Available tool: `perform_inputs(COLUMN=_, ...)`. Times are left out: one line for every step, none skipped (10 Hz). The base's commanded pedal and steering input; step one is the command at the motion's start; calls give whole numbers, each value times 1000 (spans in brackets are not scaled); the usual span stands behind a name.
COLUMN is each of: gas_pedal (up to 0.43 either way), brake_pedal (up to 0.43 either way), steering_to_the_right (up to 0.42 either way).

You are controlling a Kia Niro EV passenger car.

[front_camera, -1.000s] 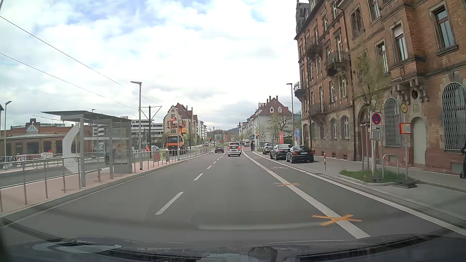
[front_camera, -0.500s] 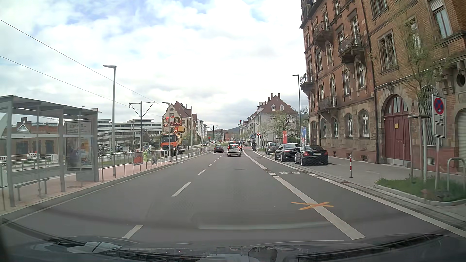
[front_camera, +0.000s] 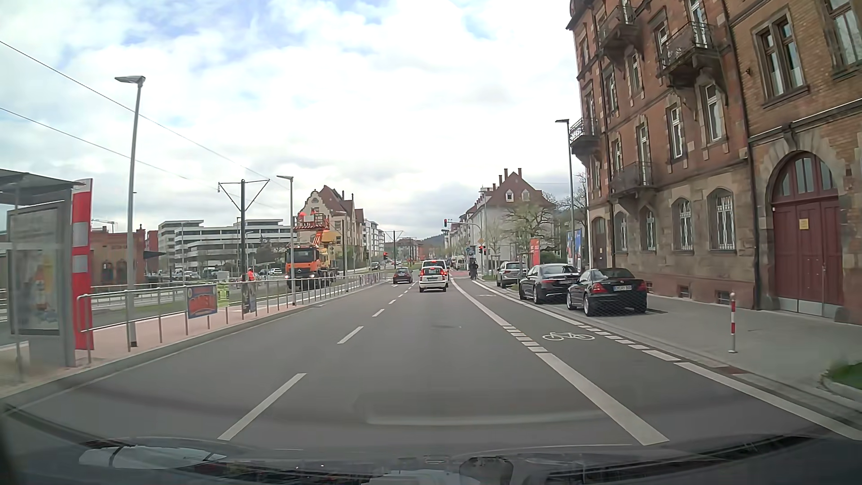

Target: Follow the waypoints while adhering to traffic rules and regulations

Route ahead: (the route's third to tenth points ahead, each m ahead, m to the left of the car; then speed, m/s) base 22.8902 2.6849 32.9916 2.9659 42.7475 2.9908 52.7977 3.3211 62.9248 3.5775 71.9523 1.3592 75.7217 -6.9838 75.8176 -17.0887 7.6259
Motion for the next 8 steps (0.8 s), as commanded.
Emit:
perform_inputs(gas_pedal=0, brake_pedal=0, steering_to_the_right=-5)
perform_inputs(gas_pedal=0, brake_pedal=18, steering_to_the_right=-5)
perform_inputs(gas_pedal=0, brake_pedal=37, steering_to_the_right=-5)
perform_inputs(gas_pedal=0, brake_pedal=61, steering_to_the_right=-5)
perform_inputs(gas_pedal=0, brake_pedal=79, steering_to_the_right=-5)
perform_inputs(gas_pedal=0, brake_pedal=110, steering_to_the_right=-5)
perform_inputs(gas_pedal=0, brake_pedal=134, steering_to_the_right=-4)
perform_inputs(gas_pedal=0, brake_pedal=146, steering_to_the_right=-4)
